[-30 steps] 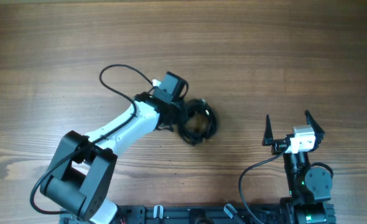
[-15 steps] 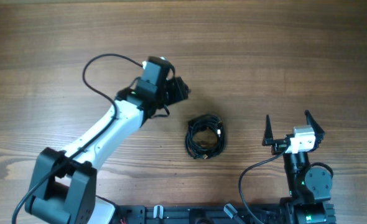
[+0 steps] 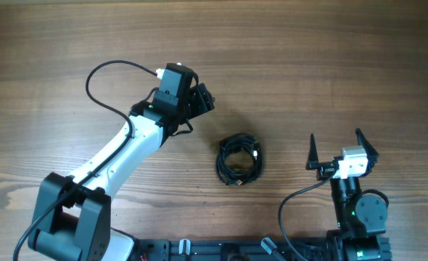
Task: Untangle cables
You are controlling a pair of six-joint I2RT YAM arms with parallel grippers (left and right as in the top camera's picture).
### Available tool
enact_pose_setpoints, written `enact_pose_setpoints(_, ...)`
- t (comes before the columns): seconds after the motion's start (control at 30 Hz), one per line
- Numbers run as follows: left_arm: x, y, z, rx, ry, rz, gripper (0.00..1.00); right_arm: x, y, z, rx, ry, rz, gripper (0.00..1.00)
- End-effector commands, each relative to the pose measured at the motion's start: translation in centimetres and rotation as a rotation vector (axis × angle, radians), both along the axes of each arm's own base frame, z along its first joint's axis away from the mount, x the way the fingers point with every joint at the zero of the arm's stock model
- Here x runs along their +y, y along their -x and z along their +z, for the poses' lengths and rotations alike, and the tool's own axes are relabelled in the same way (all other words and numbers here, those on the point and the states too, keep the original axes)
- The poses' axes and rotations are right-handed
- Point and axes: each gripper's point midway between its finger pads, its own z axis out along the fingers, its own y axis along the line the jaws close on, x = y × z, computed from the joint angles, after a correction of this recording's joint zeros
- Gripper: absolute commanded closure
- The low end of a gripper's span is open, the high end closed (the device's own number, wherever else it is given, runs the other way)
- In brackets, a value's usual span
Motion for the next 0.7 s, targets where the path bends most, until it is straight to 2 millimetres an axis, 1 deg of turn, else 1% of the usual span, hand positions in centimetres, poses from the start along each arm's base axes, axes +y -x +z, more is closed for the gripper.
enact_pose_setpoints(0.0,0.30,-0.31,0.45,-0.018,-0.011,0.009,0.27,0.15,0.06,0.20,-0.010,0.001,0.011,0.00)
enact_pose_setpoints(0.67,0.29,-0.30,0.44,-0.017,-0.011,0.009,0.25,0.16,0.06,0.20,-0.010,0.001,0.012,0.00)
